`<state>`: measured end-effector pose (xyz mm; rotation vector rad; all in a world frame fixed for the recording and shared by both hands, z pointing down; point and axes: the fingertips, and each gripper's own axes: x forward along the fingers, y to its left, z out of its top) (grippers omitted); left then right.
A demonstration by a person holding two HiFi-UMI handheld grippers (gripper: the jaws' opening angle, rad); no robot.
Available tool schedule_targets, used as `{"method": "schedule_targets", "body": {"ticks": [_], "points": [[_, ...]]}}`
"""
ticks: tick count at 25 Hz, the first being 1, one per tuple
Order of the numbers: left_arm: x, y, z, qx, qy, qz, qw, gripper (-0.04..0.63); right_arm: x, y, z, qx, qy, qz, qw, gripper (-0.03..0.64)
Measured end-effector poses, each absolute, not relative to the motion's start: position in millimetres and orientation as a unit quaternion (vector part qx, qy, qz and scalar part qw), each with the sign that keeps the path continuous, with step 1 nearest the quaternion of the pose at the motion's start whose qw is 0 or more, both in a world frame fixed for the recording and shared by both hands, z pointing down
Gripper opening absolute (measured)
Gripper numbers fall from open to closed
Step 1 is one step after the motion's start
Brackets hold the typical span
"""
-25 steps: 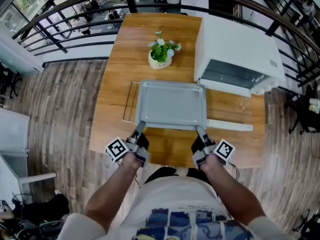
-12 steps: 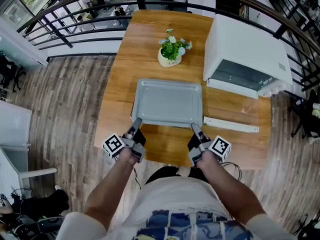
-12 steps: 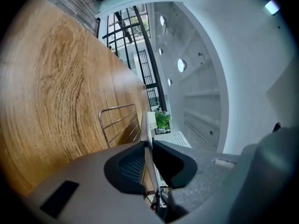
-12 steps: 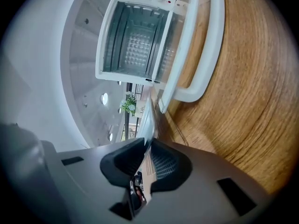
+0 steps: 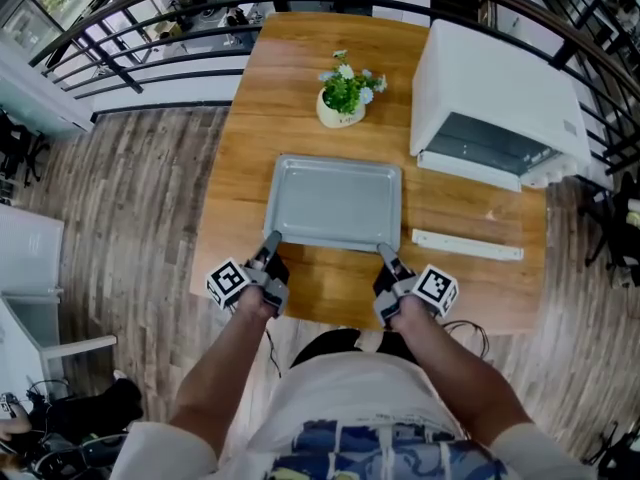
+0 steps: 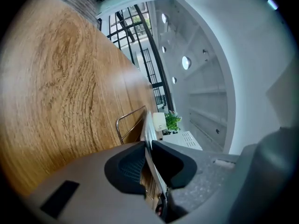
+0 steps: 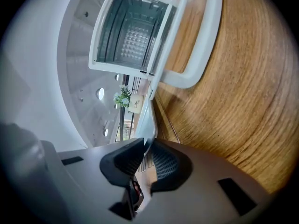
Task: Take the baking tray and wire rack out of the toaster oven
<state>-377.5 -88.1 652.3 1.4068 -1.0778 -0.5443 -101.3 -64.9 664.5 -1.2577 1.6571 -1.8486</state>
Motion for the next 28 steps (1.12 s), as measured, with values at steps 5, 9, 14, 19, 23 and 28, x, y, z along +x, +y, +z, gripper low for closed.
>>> {"method": "schedule_targets", "body": {"ticks": [5, 9, 14, 19, 23, 28], "points": [[-380.7, -87.5, 658.2, 0.601, -0.478, -0.211, 0.605, 0.044, -107.7, -64.5, 667.2, -0.443, 0.589, -0.658, 0.156, 0.057], [-381.3, -91.0, 660.5, 0.604, -0.487, -0.193, 0.601, 0.048, -111.3, -64.8, 670.5, -0.443, 0.592, -0.66, 0.135, 0.067], [-380.5, -95.6, 659.8, 0.611, -0.503, -0.163, 0.589, 0.061, -113.7, -66.8, 672.5, -0.442, 0.608, -0.652, 0.106, 0.083], [-378.5, -97.8, 660.6, 0.613, -0.535, -0.114, 0.571, 0.082, -114.6, -65.2, 674.1, -0.443, 0.624, -0.64, 0.074, 0.098], [-377.2, -102.4, 662.5, 0.617, -0.559, -0.072, 0.55, 0.104, -110.7, -62.6, 676.4, -0.446, 0.636, -0.628, 0.048, 0.107], [-380.7, -99.9, 667.2, 0.609, -0.6, -0.01, 0.519, 0.137, -102.7, -51.2, 673.9, -0.448, 0.642, -0.622, 0.023, 0.11]]}}
